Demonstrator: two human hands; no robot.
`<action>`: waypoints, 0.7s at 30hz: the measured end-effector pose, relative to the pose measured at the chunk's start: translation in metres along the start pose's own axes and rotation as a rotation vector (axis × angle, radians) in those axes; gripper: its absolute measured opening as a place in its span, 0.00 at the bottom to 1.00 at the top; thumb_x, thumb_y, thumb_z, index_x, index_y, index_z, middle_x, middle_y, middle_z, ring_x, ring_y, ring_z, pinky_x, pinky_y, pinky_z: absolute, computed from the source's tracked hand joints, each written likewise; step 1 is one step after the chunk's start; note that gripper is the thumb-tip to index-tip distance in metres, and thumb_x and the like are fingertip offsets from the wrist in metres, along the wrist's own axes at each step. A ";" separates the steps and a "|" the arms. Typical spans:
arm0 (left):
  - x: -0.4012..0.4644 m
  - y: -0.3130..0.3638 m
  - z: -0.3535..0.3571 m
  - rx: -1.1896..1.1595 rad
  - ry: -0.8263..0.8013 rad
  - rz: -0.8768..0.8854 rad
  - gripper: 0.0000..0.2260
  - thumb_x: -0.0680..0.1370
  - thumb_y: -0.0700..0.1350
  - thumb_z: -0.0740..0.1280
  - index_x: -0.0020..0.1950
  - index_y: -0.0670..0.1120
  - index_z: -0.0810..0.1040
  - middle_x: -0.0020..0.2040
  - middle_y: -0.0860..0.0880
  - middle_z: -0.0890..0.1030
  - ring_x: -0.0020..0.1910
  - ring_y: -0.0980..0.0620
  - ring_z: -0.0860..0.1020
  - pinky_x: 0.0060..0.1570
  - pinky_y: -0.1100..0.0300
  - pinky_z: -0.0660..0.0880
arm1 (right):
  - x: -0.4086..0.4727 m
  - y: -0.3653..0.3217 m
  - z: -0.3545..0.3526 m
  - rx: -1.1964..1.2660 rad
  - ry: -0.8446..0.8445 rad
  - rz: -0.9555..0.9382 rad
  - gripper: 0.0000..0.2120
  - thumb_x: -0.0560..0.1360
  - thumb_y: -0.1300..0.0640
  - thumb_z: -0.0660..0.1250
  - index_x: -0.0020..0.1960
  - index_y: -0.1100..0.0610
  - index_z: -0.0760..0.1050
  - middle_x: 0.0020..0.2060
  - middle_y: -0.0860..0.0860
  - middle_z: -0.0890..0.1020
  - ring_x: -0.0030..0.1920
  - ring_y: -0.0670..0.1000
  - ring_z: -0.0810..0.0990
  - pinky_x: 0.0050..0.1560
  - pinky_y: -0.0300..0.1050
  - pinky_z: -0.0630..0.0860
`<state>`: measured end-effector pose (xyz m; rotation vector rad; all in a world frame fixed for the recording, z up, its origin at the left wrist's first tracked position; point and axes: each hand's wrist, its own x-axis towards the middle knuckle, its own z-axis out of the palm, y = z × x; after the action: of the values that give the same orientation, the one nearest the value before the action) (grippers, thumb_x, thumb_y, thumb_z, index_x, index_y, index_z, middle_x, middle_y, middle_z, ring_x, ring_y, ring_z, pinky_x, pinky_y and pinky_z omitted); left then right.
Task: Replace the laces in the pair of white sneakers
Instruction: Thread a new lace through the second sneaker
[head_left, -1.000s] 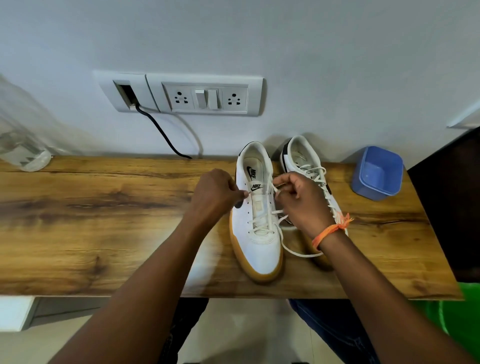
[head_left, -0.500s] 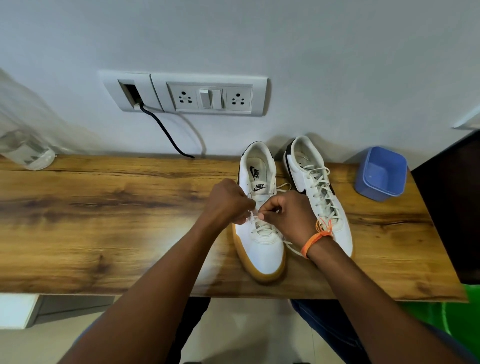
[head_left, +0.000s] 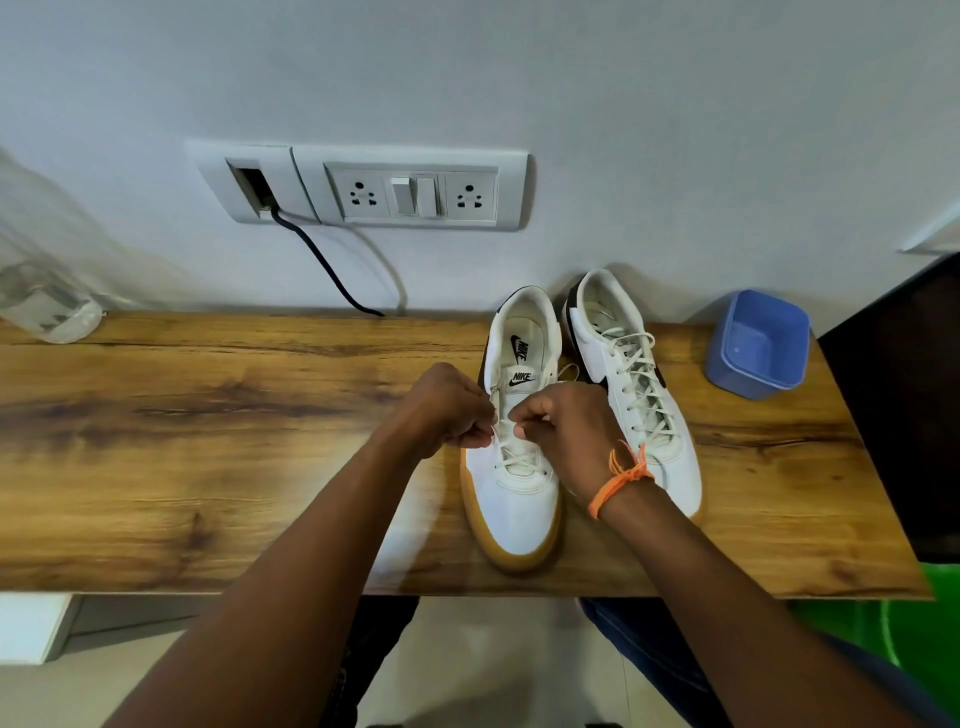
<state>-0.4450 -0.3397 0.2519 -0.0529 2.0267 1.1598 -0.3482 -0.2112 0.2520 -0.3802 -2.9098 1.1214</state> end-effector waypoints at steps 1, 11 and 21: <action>0.000 0.000 0.001 -0.006 0.005 -0.005 0.01 0.72 0.28 0.69 0.42 0.30 0.80 0.40 0.33 0.82 0.35 0.42 0.81 0.37 0.54 0.82 | 0.000 0.000 0.004 -0.004 -0.017 -0.012 0.06 0.72 0.65 0.72 0.45 0.57 0.86 0.42 0.52 0.86 0.44 0.51 0.83 0.49 0.45 0.78; -0.001 0.003 0.002 -0.018 -0.005 -0.043 0.01 0.74 0.29 0.69 0.43 0.31 0.80 0.37 0.37 0.80 0.32 0.45 0.79 0.32 0.57 0.82 | -0.002 -0.005 0.021 -0.301 0.080 -0.073 0.07 0.73 0.65 0.65 0.41 0.58 0.81 0.38 0.56 0.80 0.40 0.58 0.79 0.40 0.52 0.79; -0.001 0.002 0.000 -0.023 -0.018 -0.017 0.04 0.75 0.29 0.69 0.40 0.32 0.80 0.36 0.37 0.80 0.31 0.46 0.79 0.29 0.60 0.81 | -0.001 -0.008 0.023 -0.303 0.079 -0.040 0.05 0.73 0.65 0.67 0.44 0.60 0.82 0.42 0.57 0.81 0.43 0.59 0.80 0.42 0.49 0.77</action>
<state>-0.4446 -0.3390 0.2541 -0.0708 1.9938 1.1692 -0.3512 -0.2322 0.2403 -0.3566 -3.0022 0.6425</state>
